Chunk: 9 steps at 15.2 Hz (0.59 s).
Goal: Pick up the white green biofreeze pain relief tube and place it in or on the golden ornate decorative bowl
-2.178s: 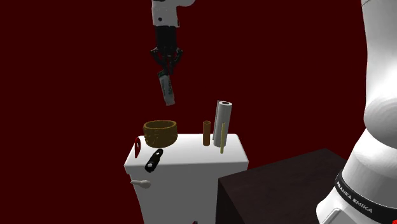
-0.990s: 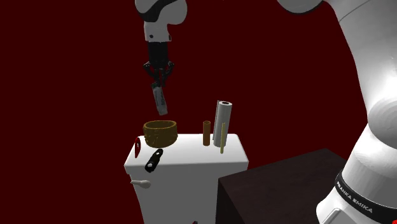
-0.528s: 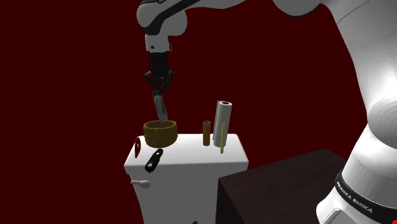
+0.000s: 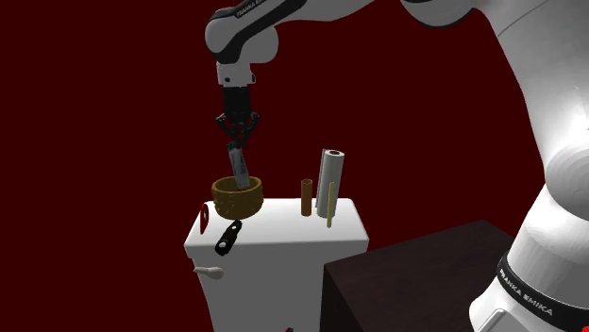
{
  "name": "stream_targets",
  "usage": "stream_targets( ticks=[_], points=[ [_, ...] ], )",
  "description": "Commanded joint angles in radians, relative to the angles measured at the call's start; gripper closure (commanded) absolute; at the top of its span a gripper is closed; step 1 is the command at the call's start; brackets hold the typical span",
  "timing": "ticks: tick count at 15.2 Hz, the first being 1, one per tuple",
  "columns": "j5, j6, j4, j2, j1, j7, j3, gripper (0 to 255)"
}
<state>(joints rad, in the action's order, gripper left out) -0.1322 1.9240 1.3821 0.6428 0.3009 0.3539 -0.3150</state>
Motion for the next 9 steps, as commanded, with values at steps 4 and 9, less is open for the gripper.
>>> stream_targets(
  ticks=[4, 9],
  points=[
    [0.0, -0.002, 0.0, 0.003, 0.001, 0.0, 0.0, 0],
    [0.0, -0.002, 0.0, 0.003, 0.0, 0.0, 0.0, 0]
  ],
)
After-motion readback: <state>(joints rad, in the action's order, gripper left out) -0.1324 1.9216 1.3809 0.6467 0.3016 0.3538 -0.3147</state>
